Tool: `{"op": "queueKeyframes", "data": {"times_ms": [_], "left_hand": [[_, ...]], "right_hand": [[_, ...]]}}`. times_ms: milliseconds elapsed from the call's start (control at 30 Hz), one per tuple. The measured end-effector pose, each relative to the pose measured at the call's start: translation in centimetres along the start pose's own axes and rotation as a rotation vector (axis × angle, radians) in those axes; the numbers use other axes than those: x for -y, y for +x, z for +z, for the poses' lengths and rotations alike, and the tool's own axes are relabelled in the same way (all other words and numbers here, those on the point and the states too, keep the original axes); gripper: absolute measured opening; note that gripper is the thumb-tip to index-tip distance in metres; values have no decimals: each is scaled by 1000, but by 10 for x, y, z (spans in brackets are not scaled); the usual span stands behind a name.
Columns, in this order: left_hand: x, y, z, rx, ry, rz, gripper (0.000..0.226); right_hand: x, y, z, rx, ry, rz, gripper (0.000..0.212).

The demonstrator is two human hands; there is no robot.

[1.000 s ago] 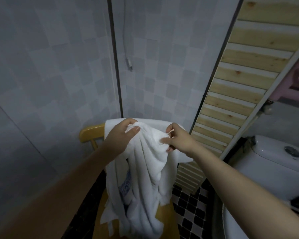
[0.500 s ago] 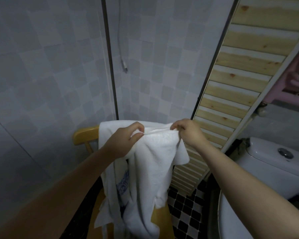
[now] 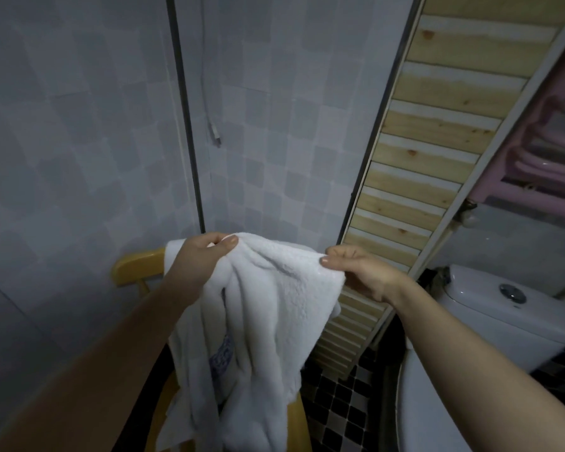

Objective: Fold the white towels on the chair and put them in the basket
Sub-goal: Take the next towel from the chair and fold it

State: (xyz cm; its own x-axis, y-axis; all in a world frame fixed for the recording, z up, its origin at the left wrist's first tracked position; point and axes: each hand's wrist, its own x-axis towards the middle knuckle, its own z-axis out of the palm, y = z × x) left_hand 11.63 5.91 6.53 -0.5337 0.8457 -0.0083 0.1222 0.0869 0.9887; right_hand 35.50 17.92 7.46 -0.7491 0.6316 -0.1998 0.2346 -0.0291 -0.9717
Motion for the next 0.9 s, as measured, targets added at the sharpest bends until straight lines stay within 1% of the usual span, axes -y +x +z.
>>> {"op": "queueKeyframes", "data": {"times_ms": [33,67,100,133,167,200,233,267,333,367,433,500,533,600,700,800,900], "left_hand": [[5,3,-1,-21,93,6,9],[11,6,-1,-54,210,14,7],[20,7,-2,-95,293,8,10],[27,6,-3,-138,324,-10,17],[33,5,-5,-183,323,-12,22],[37,2,-7,-220,331,0,23],[40,-2,-10,-244,339,13,22],[40,-4,-11,-254,327,13,20],[36,-11,-15,-253,227,1,20],[33,-14,-16,-243,181,16,19],[27,-24,-18,-198,167,71,14],[24,-36,-17,-113,184,125,11],[23,-43,-16,-69,190,147,11],[23,-58,-16,4,197,180,14],[30,-78,-23,37,166,172,13],[46,-98,-38,74,36,45,21],[55,-116,-51,167,-65,-86,5]], "right_hand": [[-3,3,2,-57,48,29,33],[-8,7,5,-131,13,57,35],[-12,8,11,-202,-52,81,33],[-16,9,18,-257,-92,96,29],[-21,9,25,-281,-81,108,21],[-24,9,33,-271,-29,125,12],[-26,7,41,-241,26,143,6],[-26,6,47,-209,66,155,13],[-21,4,63,-122,120,179,27],[-16,2,73,-75,147,181,31],[-4,-2,96,28,155,158,38],[3,-4,123,111,78,142,44],[3,-3,137,125,45,138,45],[2,-3,161,103,20,127,41],[-2,-11,182,-4,48,118,9],[-6,-20,192,-111,132,124,15],[-7,-29,207,-155,218,110,16]]}}
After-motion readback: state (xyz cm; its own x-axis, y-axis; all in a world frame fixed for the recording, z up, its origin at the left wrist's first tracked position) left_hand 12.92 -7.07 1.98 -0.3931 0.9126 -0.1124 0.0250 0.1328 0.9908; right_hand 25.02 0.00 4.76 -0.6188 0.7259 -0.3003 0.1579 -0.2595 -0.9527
